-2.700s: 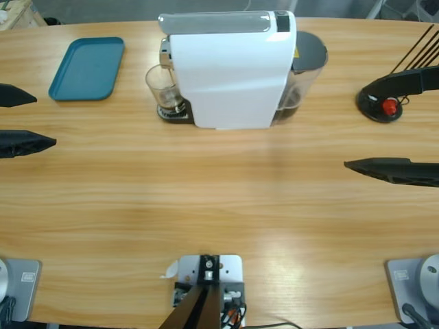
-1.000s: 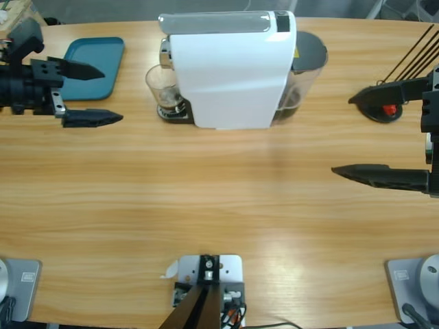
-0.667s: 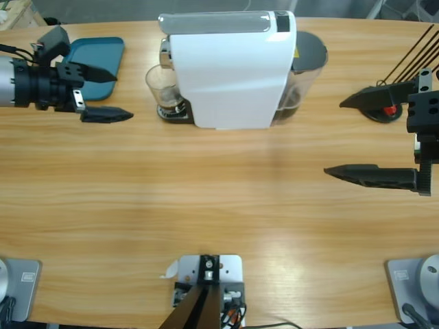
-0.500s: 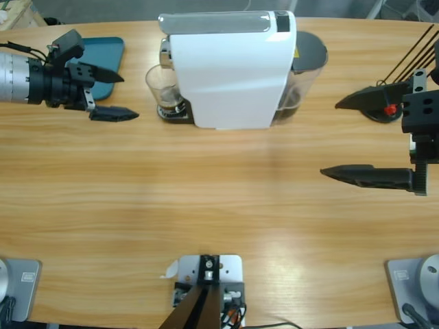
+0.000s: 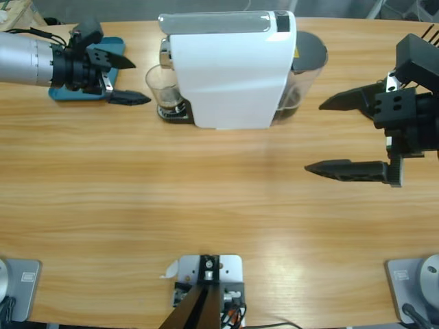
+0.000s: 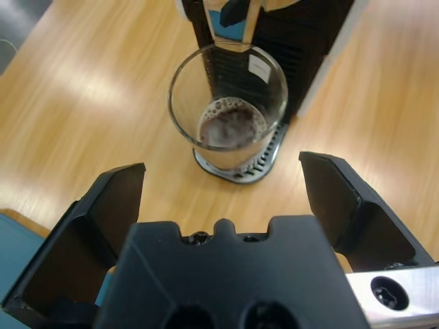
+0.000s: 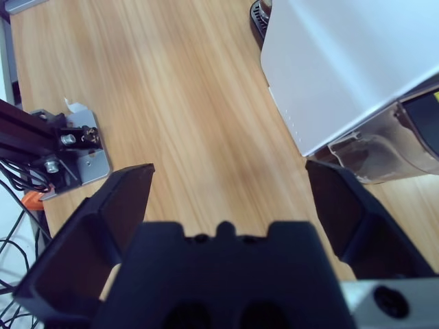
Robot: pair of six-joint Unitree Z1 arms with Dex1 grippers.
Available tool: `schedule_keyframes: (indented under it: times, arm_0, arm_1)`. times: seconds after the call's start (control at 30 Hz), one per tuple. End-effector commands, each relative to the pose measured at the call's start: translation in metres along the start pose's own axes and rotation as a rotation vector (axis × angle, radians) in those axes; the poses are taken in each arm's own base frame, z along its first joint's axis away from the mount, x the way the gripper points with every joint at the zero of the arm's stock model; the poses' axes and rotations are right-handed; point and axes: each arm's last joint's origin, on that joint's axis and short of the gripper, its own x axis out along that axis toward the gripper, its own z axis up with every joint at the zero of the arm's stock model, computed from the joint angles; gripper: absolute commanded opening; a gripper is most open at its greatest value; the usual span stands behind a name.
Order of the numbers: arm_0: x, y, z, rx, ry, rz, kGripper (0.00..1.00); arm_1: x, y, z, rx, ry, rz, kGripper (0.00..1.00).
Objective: Pour coffee
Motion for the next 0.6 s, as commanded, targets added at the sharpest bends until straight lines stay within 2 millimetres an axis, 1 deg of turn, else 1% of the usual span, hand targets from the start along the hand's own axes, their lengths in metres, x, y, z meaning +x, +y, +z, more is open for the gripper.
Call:
schedule_keyframes:
  times: [0.03, 0.27, 0.37, 0.6]
  arm_0:
    - [0.029, 0.009, -0.002, -0.008, 0.013, -0.051, 0.982]
    - [0.041, 0.0, 0.003, 0.008, 0.011, -0.095, 0.982]
    - [0.043, 0.001, 0.005, 0.011, 0.009, -0.095, 0.987]
    - [0.058, 0.002, 0.01, 0.02, 0.007, -0.118, 0.987]
  arm_1:
    - [0.016, -0.008, -0.007, 0.027, 0.028, 0.025, 1.0]
    - [0.018, -0.01, -0.007, 0.031, 0.024, 0.023, 1.0]
    - [0.018, -0.01, -0.008, 0.032, 0.024, 0.026, 1.0]
    - [0.02, -0.011, -0.008, 0.034, 0.025, 0.026, 1.0]
